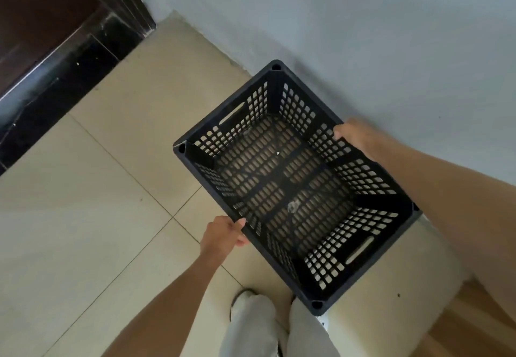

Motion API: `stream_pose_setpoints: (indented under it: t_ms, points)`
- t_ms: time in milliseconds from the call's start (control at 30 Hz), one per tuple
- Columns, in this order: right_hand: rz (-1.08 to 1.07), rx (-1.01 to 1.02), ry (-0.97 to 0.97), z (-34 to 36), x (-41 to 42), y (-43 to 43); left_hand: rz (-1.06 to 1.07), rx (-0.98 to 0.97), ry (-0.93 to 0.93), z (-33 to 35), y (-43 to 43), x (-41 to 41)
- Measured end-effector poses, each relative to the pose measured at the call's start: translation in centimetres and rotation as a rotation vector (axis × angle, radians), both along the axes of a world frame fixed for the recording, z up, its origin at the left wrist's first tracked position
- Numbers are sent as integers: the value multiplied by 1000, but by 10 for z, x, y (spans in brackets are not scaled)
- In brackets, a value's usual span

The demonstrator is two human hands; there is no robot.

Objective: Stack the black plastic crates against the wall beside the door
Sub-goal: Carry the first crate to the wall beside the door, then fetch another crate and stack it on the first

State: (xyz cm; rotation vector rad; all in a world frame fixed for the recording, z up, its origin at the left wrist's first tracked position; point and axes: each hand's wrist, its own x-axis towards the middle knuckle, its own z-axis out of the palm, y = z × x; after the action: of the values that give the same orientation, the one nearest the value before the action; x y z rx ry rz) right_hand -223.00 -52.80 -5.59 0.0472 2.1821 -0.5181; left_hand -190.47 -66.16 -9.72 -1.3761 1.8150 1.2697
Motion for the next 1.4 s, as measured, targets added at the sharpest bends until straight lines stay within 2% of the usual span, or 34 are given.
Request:
stream_pose_setpoints:
  t_ms: [133,233,300,400,533,700,767,933,1033,1400]
  points:
    - [36,-22,-16,7,6,6,-49,-21,-85,8,3,-7]
    - [172,-12,22,26,17,3,-438,-67,-221,35,8,-17]
    - [274,23,31,51,31,-1,-608,-136,-200,63,11,-24]
    - [474,53,85,98,60,-7,-676,-243,-112,112,10,-27]
    - [639,70,171,173,111,-13,-682,-377,-14,188,-1,-10]
    - [806,36,269,276,173,-31,-700,-540,-27,284,-17,45]
    - [903,28,318,312,199,-38,-628,-562,-15,318,-23,71]
    - [1149,-28,370,386,272,-62,-298,-520,65,399,-25,137]
    - [1263,-98,380,418,319,-78,-161,-568,96,437,-13,179]
    - [1834,-208,434,466,481,-94,362,-639,-83,498,77,371]
